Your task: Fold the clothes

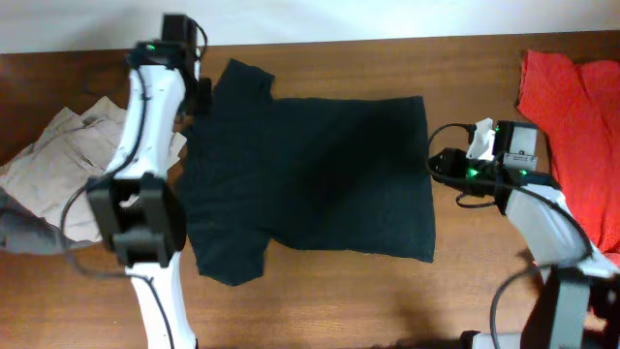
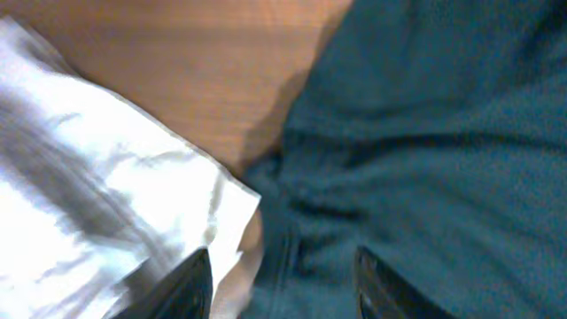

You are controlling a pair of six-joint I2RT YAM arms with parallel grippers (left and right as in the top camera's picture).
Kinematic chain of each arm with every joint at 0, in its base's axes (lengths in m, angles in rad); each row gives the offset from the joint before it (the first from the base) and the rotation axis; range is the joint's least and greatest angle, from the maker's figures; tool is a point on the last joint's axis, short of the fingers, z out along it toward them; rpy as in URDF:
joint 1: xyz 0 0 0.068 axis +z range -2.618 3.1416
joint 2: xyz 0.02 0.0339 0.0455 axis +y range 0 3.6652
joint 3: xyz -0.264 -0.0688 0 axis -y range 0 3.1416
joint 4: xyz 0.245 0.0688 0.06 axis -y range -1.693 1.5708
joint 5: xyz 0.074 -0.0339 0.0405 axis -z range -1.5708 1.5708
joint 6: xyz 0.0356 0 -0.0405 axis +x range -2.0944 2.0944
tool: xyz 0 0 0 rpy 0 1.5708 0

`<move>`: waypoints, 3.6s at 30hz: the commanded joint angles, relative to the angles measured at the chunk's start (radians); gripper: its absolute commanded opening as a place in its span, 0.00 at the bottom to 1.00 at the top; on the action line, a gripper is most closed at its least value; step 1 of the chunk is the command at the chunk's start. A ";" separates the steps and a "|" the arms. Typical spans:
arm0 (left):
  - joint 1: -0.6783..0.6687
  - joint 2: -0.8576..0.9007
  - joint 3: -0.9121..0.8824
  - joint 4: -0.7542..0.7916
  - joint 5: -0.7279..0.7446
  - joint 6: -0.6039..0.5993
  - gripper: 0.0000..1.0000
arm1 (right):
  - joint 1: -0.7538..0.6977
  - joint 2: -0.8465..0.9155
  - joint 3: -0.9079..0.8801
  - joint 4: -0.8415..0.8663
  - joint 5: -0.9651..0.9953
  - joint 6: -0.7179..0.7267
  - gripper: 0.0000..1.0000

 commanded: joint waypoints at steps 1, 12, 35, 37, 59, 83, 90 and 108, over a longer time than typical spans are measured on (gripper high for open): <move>0.002 -0.126 0.026 -0.075 0.015 0.005 0.51 | -0.006 -0.093 0.009 -0.081 0.011 -0.050 0.47; 0.010 -0.285 0.026 -0.307 0.044 0.005 0.40 | -0.006 -0.391 0.009 -0.352 0.016 -0.159 0.48; -0.033 -0.826 -0.498 -0.269 0.060 -0.098 0.50 | -0.006 -0.479 0.009 -0.613 0.018 -0.155 0.68; -0.033 -0.895 -0.626 -0.198 0.072 -0.109 0.50 | -0.006 -0.462 0.009 -0.626 0.018 -0.159 0.69; -0.033 -1.198 -1.315 0.044 0.406 -0.418 0.77 | 0.152 -0.438 0.011 -0.656 0.070 -0.161 0.83; -0.033 -1.194 -1.494 0.163 0.411 -0.501 0.87 | 0.152 -0.436 0.011 -0.711 0.070 -0.154 0.95; -0.033 -1.180 -1.641 0.243 0.409 -0.505 0.87 | 0.152 -0.436 0.011 -0.702 0.069 -0.154 0.95; -0.033 -0.957 -1.731 0.589 0.438 -0.509 0.52 | 0.152 -0.436 0.011 -0.715 0.070 -0.154 0.96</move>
